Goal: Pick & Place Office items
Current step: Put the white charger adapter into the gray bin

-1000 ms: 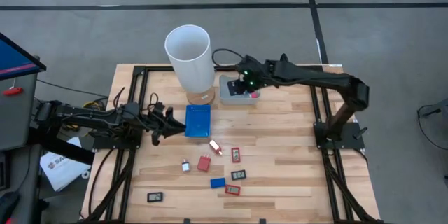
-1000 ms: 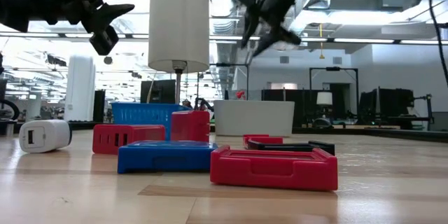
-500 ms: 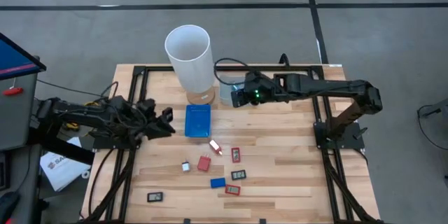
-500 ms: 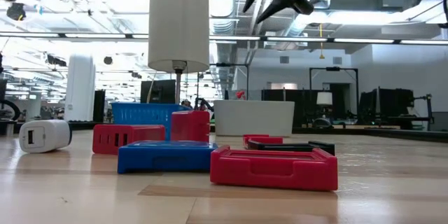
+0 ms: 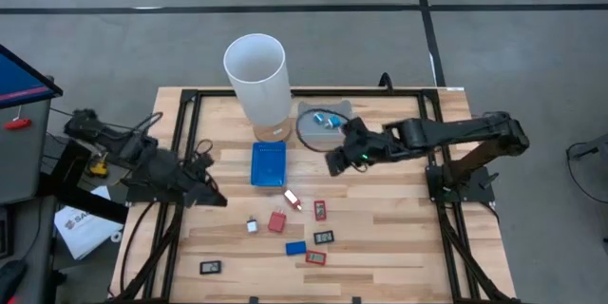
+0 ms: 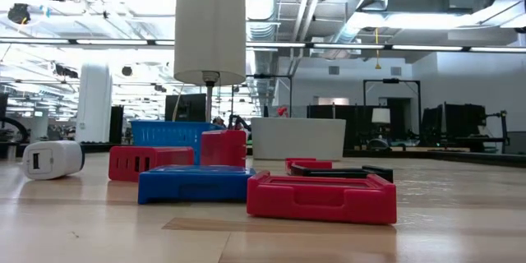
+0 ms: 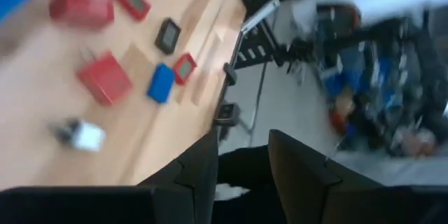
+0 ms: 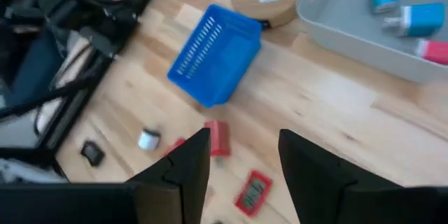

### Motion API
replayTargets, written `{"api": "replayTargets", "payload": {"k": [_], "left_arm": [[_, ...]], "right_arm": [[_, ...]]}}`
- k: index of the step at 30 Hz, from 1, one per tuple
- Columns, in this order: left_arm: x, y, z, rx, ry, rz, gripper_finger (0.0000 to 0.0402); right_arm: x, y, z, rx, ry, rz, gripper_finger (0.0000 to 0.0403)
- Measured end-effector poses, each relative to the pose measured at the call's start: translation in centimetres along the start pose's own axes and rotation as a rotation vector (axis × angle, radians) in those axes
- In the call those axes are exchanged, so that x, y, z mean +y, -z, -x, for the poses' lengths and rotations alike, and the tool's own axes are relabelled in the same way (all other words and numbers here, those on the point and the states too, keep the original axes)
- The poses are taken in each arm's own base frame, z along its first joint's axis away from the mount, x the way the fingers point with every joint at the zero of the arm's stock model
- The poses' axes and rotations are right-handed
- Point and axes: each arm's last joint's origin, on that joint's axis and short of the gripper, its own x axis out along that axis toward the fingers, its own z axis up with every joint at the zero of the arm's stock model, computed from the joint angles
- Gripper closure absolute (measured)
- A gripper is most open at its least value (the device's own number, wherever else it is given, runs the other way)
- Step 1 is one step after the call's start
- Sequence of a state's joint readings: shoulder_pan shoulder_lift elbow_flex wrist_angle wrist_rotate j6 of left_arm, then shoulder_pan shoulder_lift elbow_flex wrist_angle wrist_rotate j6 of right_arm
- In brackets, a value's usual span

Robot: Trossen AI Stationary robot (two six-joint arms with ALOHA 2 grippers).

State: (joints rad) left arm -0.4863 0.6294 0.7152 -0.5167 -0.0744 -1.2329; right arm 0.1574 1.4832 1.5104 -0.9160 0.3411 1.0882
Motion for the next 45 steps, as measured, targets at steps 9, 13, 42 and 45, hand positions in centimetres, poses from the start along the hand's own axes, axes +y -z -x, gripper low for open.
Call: {"api": "replayTargets", "payload": {"k": [9,13,42,45], "left_arm": [[-2.4,5.4,-5.7,0.01,-0.201,0.38,0.03],[-2.3,7.0,-8.9,-0.041,-0.328,0.492,0.0323],[0.9,4.1,-14.1,-0.131,-0.853,0.669,0.0166],[1.8,3.8,-14.8,-0.122,-0.899,0.659,0.0164]], "right_arm": [[-1.3,1.7,6.7,-0.111,-0.037,0.069,0.0241],[-2.1,1.9,9.1,-0.141,-0.084,0.097,0.0241],[-1.2,6.3,14.5,-0.232,-0.306,0.226,0.0241],[-1.3,6.6,14.9,-0.247,-0.315,0.235,0.0241]]}}
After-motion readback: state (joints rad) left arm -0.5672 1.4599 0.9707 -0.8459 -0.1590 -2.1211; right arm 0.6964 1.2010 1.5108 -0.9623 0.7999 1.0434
